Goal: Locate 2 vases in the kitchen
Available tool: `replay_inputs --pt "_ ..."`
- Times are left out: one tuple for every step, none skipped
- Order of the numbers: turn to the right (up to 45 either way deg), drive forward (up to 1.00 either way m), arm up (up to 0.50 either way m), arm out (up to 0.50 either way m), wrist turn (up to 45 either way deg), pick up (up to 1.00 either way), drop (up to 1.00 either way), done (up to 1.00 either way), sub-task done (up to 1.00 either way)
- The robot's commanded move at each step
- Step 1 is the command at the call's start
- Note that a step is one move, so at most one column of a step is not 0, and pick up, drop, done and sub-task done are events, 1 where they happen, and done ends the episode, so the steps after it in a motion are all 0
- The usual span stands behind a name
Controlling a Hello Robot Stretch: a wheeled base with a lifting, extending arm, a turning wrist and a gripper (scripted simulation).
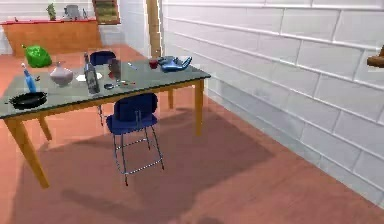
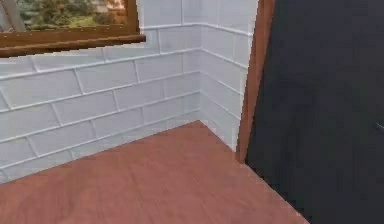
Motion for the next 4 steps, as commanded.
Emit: replay_inputs --pt "-42.0 0.00 0.00 0.00 0.0 0.00 0.00 0.00 0.00" --pt "0.0 0.85 0.00 0.00 0.0 0.00 0.00 0.00 0.00" --pt "30.0 0.00 0.00 0.00 0.0 0.00 0.00 0.00 0.00" --pt "0.0 0.00 0.00 0.00 0.0 0.00 0.00 0.00 1.00"
